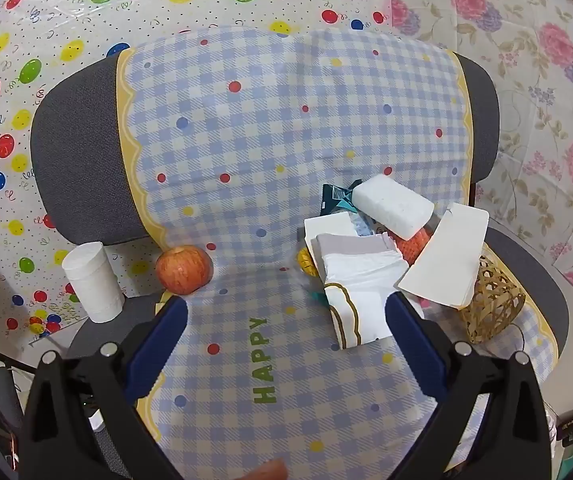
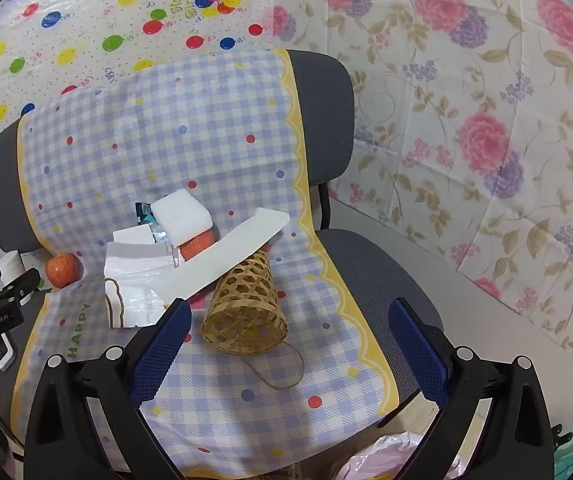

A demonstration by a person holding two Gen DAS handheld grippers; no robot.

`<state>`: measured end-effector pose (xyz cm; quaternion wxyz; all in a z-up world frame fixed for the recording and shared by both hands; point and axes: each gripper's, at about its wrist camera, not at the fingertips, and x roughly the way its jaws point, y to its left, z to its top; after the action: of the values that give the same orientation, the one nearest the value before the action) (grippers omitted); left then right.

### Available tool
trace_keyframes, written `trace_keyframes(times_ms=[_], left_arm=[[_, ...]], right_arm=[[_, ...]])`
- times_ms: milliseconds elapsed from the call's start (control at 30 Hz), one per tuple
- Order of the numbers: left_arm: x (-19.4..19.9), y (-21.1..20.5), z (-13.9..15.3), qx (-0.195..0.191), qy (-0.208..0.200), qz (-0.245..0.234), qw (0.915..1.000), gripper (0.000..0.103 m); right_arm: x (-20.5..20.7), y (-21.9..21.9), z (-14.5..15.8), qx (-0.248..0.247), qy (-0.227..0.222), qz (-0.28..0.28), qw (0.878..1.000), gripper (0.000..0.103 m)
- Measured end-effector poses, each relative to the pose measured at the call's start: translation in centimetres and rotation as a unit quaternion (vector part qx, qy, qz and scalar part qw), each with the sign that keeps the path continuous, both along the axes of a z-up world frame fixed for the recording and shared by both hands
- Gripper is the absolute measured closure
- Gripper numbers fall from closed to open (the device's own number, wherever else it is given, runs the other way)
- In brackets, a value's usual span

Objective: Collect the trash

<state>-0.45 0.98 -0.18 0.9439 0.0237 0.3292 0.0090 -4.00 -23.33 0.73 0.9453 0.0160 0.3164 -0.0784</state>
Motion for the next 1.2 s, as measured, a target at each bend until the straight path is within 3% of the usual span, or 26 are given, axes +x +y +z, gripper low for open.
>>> trace_keyframes(times_ms=[1200], left_arm=[[0.4, 0.1, 0.5, 0.001, 0.002, 0.003, 1.0000, 0.007]], right_arm=[[0.3, 0.6, -0.2, 0.001, -0.001, 0.000, 1.000, 0.006]])
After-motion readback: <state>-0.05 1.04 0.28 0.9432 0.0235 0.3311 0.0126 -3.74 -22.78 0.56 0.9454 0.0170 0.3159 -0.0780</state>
